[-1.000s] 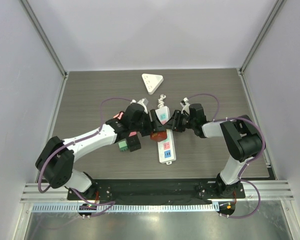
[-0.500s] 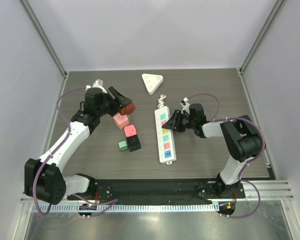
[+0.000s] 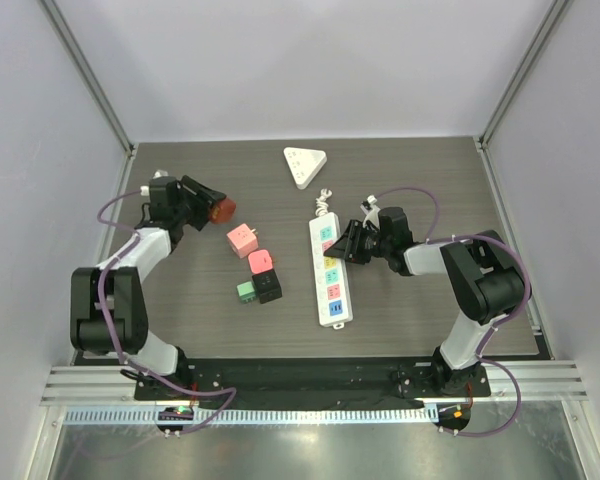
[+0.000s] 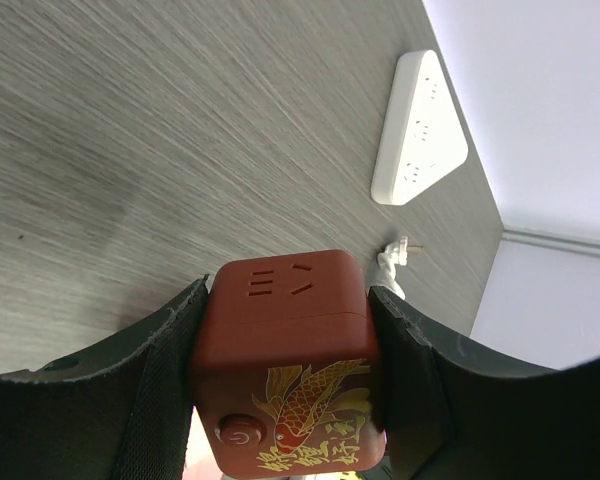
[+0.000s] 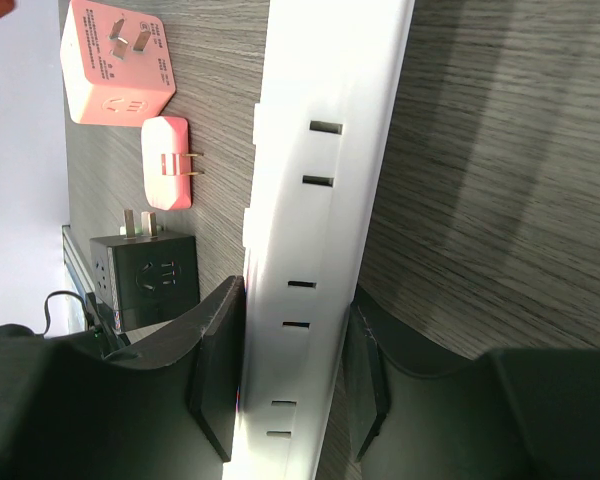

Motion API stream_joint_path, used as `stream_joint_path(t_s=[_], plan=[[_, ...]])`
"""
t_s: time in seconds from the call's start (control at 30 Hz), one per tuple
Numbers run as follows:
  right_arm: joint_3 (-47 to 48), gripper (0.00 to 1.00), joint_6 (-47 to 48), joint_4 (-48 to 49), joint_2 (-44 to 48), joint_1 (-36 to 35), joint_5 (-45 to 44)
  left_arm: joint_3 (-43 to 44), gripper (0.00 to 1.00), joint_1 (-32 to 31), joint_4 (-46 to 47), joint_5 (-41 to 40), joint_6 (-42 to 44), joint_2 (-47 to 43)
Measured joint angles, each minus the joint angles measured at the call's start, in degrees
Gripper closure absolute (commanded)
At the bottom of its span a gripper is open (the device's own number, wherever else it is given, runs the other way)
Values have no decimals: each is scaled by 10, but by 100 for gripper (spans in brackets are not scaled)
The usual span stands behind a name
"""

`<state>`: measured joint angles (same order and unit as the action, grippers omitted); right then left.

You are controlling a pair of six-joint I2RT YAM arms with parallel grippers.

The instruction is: Pull the plug off the socket

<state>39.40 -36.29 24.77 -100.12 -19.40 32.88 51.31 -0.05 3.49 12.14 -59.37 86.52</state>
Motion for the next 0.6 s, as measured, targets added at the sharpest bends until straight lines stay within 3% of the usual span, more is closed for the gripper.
stream_joint_path(t_s=[0.23, 0.6], plan=[[0, 99, 0, 0, 0, 0, 0, -13, 100, -2, 84, 13, 0, 57], [2, 99, 0, 1, -4, 0, 7, -105, 100, -2, 258, 32, -38, 135]])
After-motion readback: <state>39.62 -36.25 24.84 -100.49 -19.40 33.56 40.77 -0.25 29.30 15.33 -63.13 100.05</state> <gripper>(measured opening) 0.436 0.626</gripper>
